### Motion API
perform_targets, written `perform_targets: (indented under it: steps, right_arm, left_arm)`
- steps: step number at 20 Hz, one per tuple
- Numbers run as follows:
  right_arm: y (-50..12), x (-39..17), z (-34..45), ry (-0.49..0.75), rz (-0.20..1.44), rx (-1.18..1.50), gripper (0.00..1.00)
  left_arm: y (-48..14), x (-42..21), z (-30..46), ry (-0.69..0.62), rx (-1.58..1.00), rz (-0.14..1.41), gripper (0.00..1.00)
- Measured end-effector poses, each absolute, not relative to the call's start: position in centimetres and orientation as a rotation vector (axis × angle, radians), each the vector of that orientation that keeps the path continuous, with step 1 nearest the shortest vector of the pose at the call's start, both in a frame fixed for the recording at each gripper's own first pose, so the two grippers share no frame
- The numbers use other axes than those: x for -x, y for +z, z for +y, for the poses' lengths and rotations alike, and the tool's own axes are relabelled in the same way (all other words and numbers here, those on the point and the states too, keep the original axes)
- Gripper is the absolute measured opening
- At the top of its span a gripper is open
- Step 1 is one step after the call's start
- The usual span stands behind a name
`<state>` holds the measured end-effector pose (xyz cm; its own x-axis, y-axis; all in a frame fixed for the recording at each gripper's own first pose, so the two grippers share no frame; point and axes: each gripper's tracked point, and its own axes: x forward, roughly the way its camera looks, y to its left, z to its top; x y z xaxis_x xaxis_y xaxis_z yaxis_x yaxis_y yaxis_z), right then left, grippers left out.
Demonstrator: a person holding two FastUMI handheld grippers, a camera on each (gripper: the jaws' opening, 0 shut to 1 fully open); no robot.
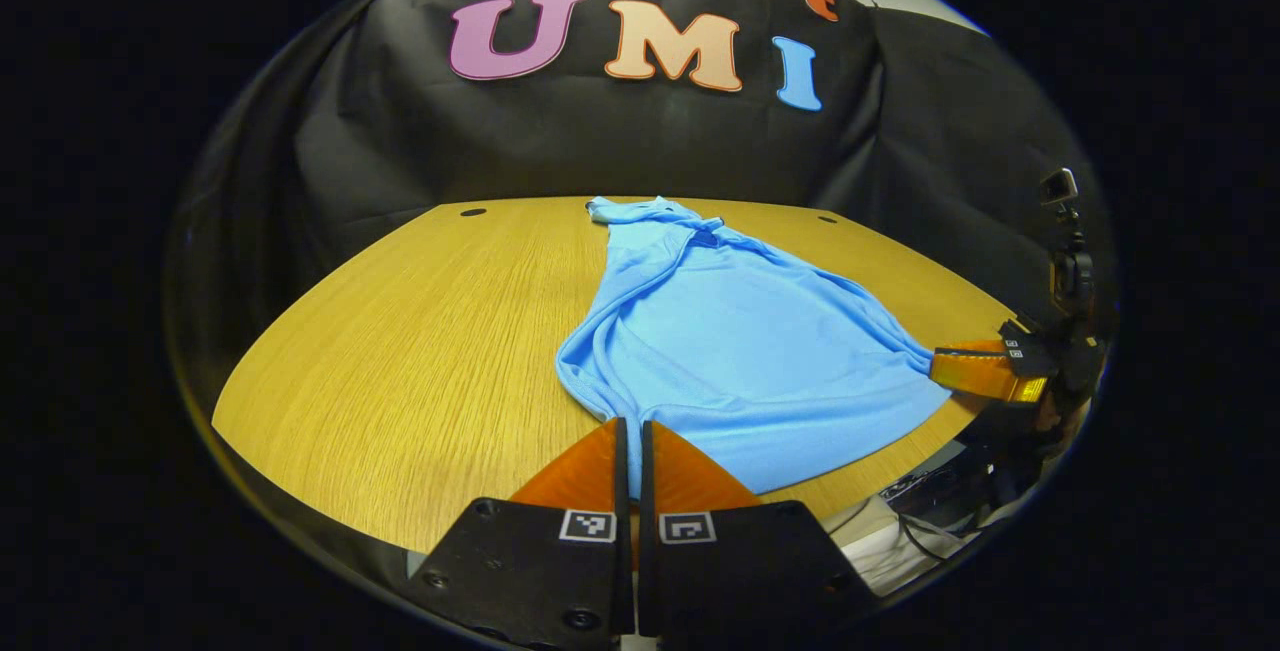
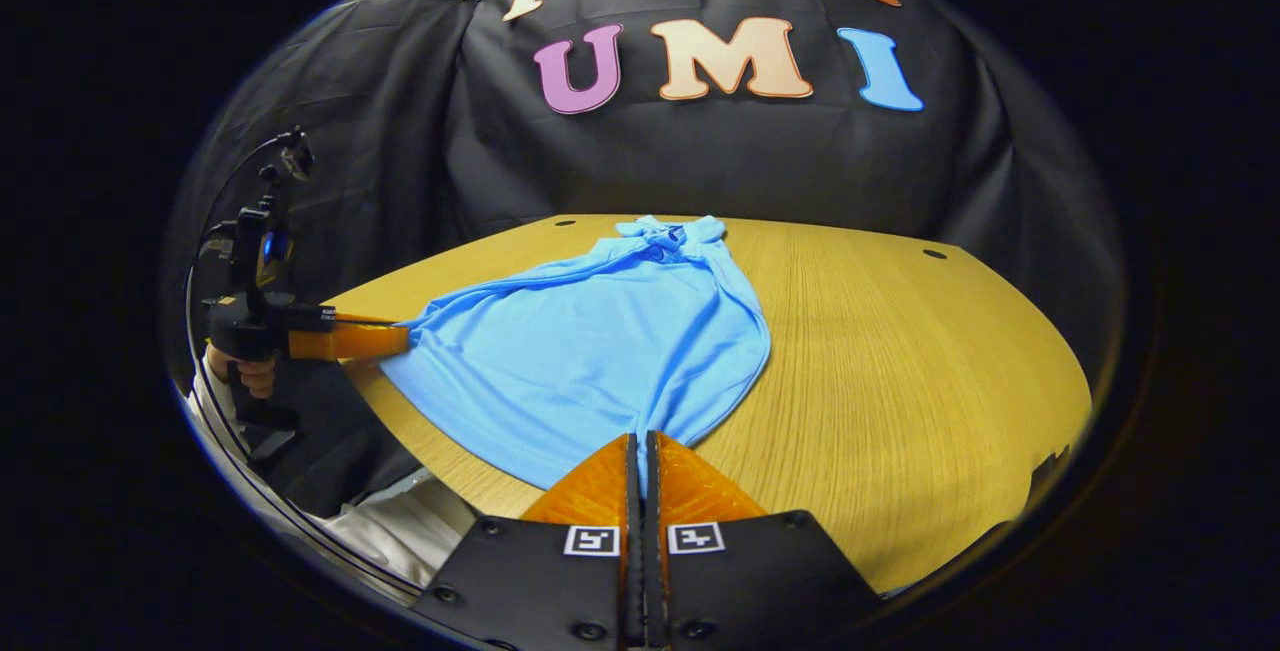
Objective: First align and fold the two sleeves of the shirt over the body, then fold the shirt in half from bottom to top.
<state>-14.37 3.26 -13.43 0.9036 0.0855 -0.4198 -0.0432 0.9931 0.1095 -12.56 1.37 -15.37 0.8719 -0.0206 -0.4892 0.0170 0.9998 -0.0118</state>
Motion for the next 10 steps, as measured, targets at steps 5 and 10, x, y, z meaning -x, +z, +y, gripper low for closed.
perform_targets:
  steps: [5,10]
  right_arm:
    - [-11.4,12.0,1.8,0.052,0.440,-0.107,0.03]
    - [-8.9,8.7,0.9,0.062,0.431,-0.060,0.03]
  left_arm:
    - [-13.5,10.6,1.1,-0.045,0.050,0.513,0.00]
    - [-10.3,7.5,1.5,-0.056,0.017,0.469,0.00]
